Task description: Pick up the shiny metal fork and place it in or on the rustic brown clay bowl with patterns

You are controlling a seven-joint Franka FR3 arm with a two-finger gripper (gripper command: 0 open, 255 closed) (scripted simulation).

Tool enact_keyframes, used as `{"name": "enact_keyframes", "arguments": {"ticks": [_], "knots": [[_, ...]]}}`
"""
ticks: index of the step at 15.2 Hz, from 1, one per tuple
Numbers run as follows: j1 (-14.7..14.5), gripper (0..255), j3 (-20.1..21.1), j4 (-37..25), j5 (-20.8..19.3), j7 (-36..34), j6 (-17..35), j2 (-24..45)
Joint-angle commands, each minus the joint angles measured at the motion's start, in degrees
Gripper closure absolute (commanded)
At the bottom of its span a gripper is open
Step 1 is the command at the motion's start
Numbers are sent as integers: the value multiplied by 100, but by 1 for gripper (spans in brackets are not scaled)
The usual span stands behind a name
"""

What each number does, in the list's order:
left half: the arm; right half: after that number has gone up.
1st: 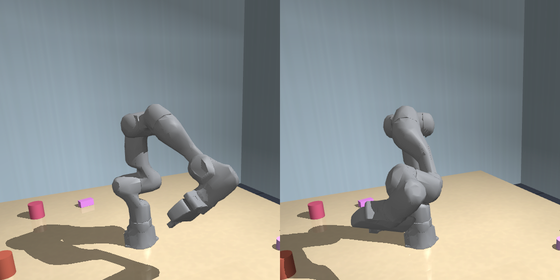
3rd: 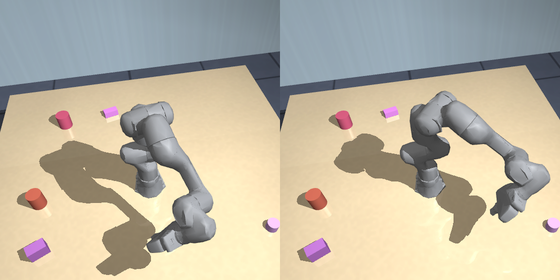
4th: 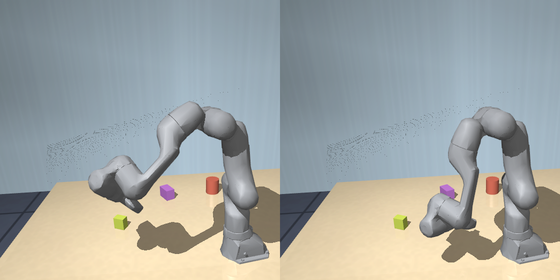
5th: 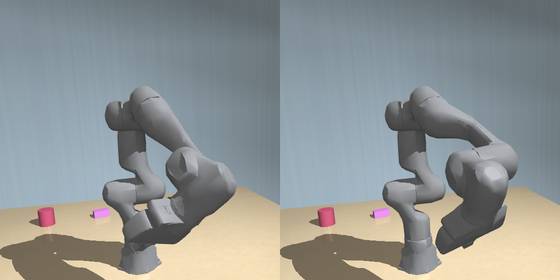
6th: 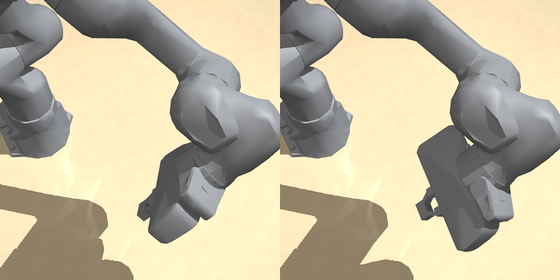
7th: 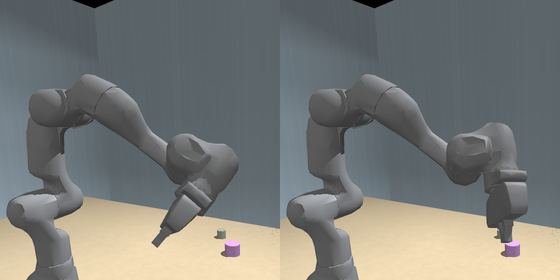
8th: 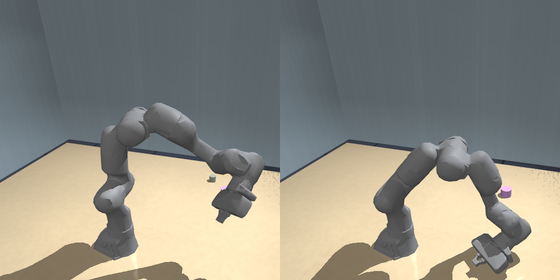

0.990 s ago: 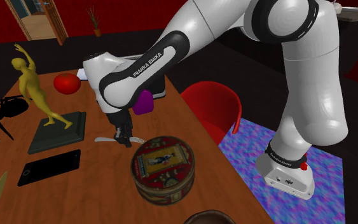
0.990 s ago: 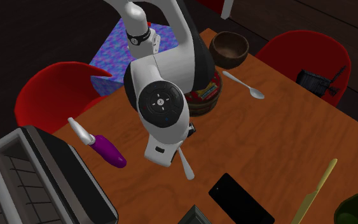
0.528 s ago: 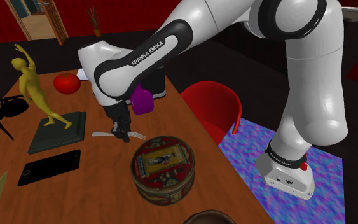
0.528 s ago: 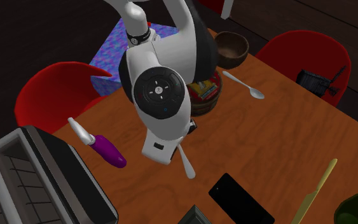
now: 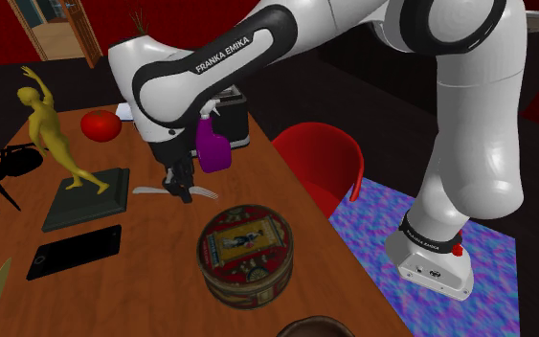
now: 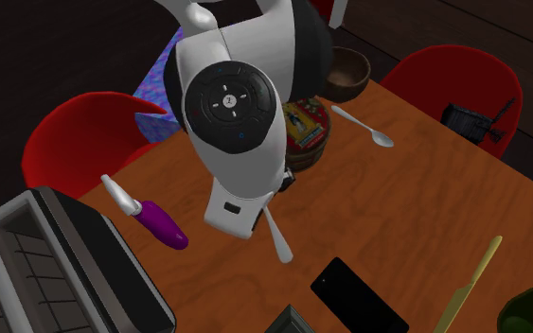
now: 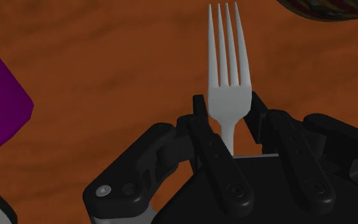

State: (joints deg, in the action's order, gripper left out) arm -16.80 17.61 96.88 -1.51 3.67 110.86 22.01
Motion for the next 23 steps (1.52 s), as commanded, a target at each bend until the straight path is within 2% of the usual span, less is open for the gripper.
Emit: {"name": "enact_keyframes", "arguments": {"ticks": [1, 18, 23], "knots": [[6, 255, 8, -72, 18, 3, -135, -64], [7, 255, 50, -980, 96, -18, -1296, -330], [-90, 255, 235, 307, 386, -274, -854, -1236]]}}
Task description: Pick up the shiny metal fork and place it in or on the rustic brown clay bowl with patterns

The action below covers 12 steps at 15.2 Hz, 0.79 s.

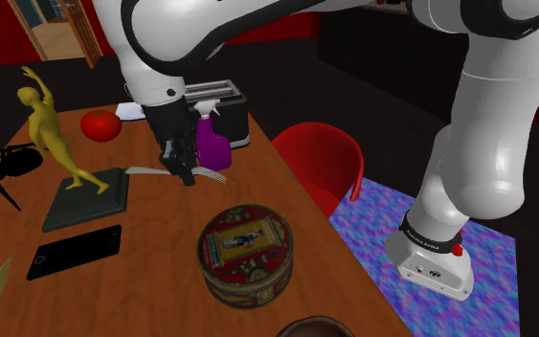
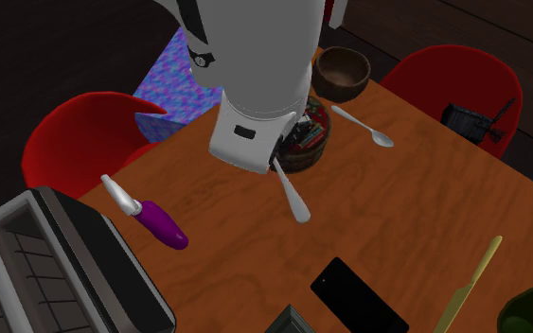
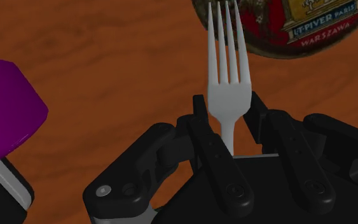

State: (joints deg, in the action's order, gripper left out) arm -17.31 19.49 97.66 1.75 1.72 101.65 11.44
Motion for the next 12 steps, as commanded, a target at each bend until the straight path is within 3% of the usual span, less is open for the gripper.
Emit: {"name": "enact_keyframes", "arguments": {"ticks": [1, 12], "knots": [[-66, 255, 87, 452, 122, -132, 138, -345], [-558, 255, 590, 2354, 885, -792, 647, -1934]]}}
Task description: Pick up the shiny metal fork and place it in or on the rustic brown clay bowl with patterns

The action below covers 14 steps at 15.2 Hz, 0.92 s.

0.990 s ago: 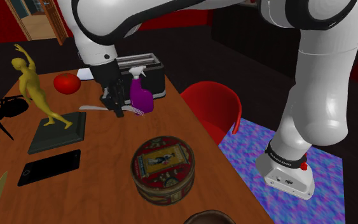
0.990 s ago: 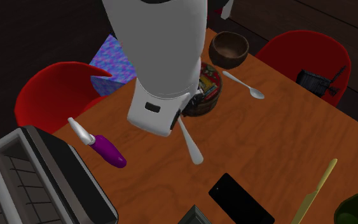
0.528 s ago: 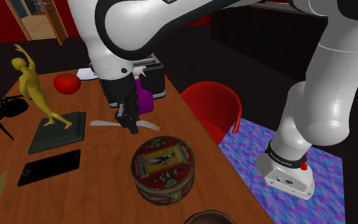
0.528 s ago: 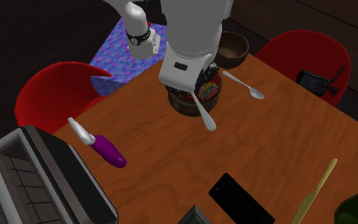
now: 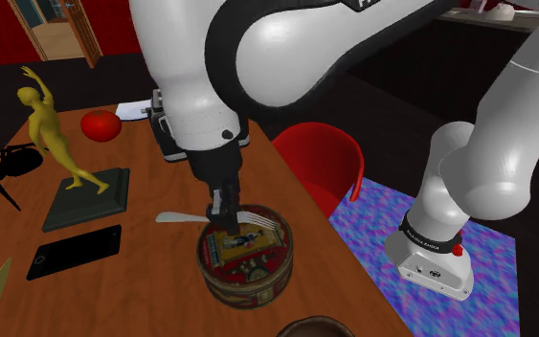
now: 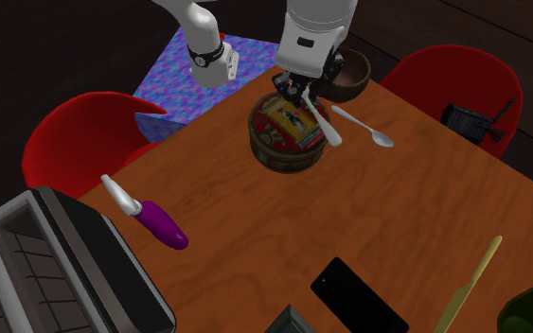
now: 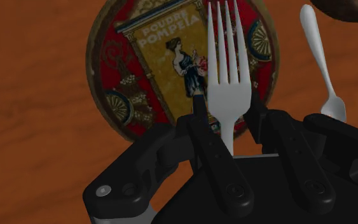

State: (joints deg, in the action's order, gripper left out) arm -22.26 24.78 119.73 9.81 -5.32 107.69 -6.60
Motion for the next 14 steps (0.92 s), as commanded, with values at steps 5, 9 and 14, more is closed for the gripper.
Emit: {"name": "enact_keyframes", "arguments": {"ticks": [5, 9, 14], "knots": [[-382, 255, 343, 728, 465, -467, 156, -714], [-668, 255, 600, 1076, 778, -819, 217, -1106], [-1038, 255, 971, 1364, 1160, -1324, 281, -1486]]}}
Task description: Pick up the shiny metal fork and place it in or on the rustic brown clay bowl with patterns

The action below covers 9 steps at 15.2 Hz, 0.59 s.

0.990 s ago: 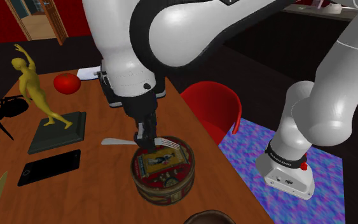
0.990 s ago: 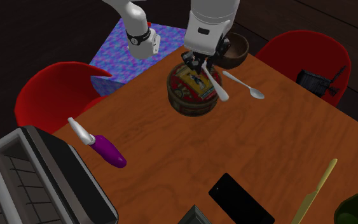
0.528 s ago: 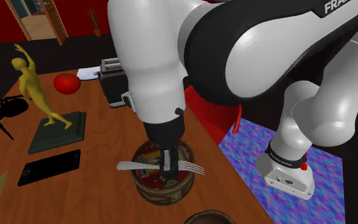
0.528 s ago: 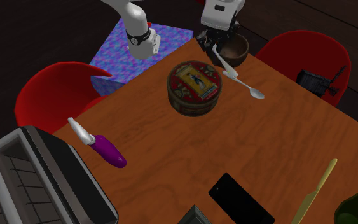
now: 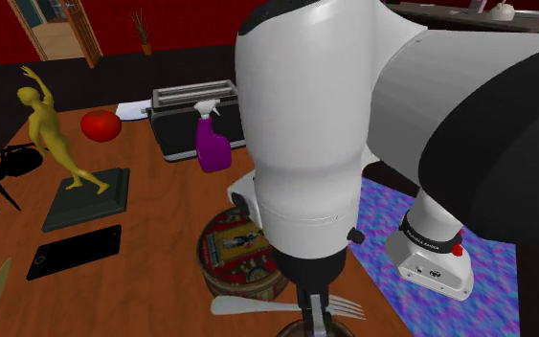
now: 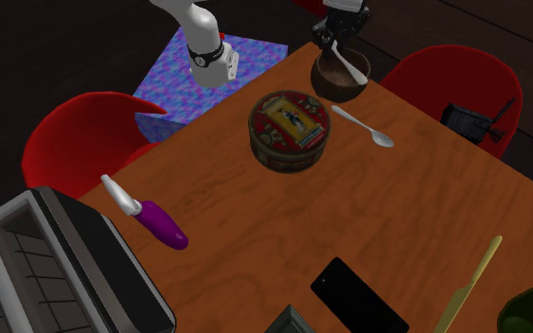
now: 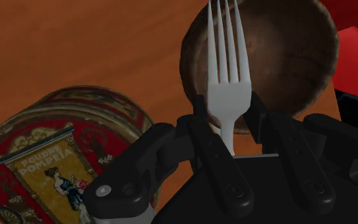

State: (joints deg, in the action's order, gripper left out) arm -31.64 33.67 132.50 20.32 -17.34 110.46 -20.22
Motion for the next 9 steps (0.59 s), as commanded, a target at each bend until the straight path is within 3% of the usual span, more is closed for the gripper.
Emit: {"name": "enact_keyframes", "arguments": {"ticks": [1, 4, 9], "knots": [[-174, 255, 162, 126, 182, -232, 17, -184], [-360, 255, 389, 195, 364, -533, 55, -310], [-352, 255, 512, 459, 389, -508, 475, -149]]}}
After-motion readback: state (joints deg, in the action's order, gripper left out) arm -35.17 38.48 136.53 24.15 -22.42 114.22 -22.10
